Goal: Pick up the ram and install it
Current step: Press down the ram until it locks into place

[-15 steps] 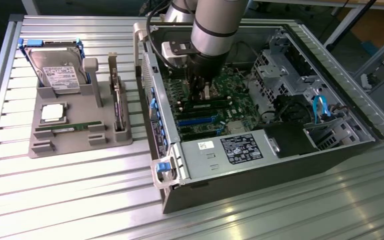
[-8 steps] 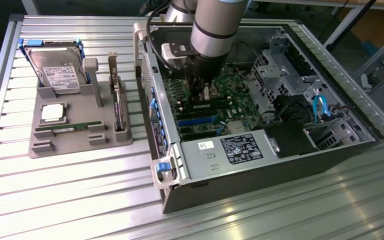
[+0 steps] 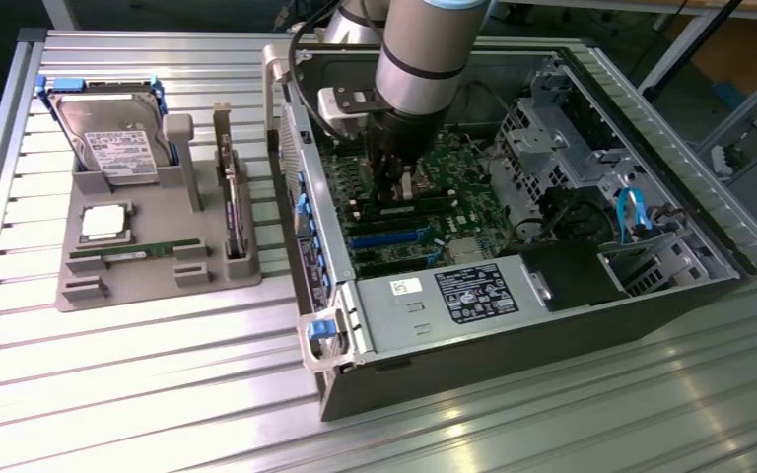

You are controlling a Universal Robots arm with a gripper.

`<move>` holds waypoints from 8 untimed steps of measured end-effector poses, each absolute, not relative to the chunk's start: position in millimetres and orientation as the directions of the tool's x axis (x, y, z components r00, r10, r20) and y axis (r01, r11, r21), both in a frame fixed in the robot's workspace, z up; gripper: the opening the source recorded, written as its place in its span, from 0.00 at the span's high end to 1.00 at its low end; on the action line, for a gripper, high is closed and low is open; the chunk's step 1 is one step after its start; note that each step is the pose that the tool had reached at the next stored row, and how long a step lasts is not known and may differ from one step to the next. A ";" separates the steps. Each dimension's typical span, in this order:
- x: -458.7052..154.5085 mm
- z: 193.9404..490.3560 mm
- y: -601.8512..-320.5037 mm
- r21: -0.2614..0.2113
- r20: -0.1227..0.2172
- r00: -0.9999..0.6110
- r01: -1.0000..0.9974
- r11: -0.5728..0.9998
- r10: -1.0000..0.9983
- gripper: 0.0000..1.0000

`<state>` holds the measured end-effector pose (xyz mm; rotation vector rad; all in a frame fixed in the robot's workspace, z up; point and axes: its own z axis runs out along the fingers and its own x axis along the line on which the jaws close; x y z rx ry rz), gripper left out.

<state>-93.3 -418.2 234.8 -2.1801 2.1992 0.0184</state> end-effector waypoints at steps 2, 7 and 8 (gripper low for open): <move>-93.4 234.5 -418.3 -0.023 -0.040 -0.008 -1.000 0.009 -0.999 0.90; -93.3 233.2 -418.4 -0.023 -0.040 -0.008 -1.000 0.009 -0.999 0.90; -93.3 233.2 -418.3 -0.023 -0.040 -0.008 -1.000 0.009 -0.999 0.90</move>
